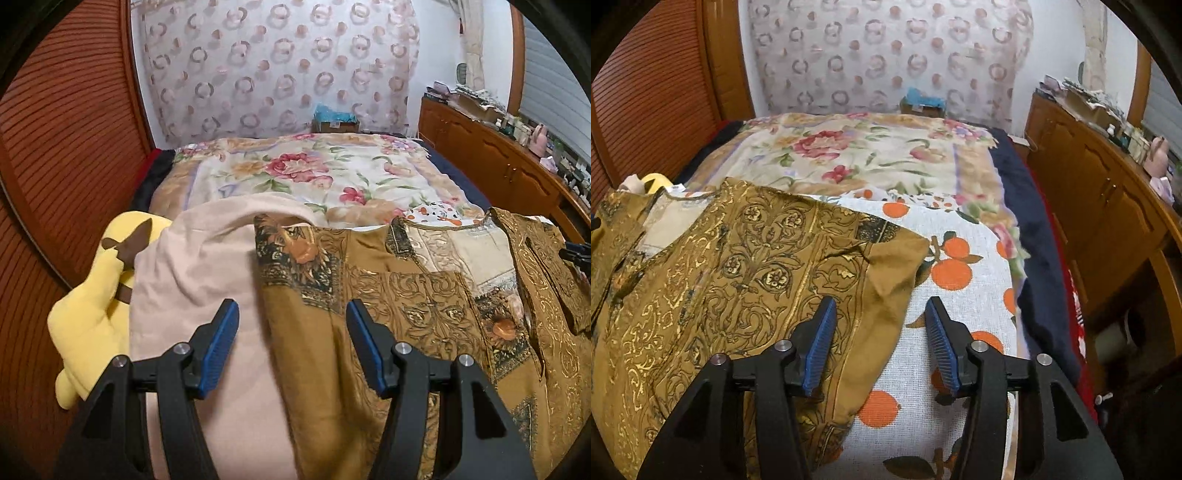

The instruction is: Fold small clothes

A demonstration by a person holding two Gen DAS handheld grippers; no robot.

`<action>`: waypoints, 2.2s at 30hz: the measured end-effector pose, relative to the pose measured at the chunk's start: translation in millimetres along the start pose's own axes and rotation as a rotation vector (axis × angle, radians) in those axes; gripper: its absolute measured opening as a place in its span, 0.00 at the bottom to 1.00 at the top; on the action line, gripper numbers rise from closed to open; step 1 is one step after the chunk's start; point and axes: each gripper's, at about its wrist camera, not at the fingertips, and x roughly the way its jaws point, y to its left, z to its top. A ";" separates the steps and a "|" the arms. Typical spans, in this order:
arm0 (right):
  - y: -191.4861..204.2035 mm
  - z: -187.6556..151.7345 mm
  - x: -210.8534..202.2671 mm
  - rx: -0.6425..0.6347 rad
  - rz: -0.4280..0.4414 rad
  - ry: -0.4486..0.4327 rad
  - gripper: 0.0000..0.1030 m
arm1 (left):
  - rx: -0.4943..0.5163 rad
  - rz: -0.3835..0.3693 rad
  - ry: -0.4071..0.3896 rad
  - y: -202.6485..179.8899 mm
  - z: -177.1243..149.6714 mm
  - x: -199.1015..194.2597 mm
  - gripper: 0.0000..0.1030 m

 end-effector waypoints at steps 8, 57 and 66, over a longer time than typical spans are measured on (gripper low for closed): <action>2.2 1.3 2.5 0.002 -0.006 0.003 0.54 | -0.009 -0.074 0.009 6.2 16.3 8.1 0.32; 60.4 -123.4 -224.8 0.030 0.190 -0.241 0.01 | -0.028 -0.187 -0.249 -22.4 -152.8 -238.3 0.01; 62.2 -178.5 -266.5 0.036 0.167 -0.167 0.01 | -0.049 -0.152 -0.246 -10.6 -198.5 -281.9 0.01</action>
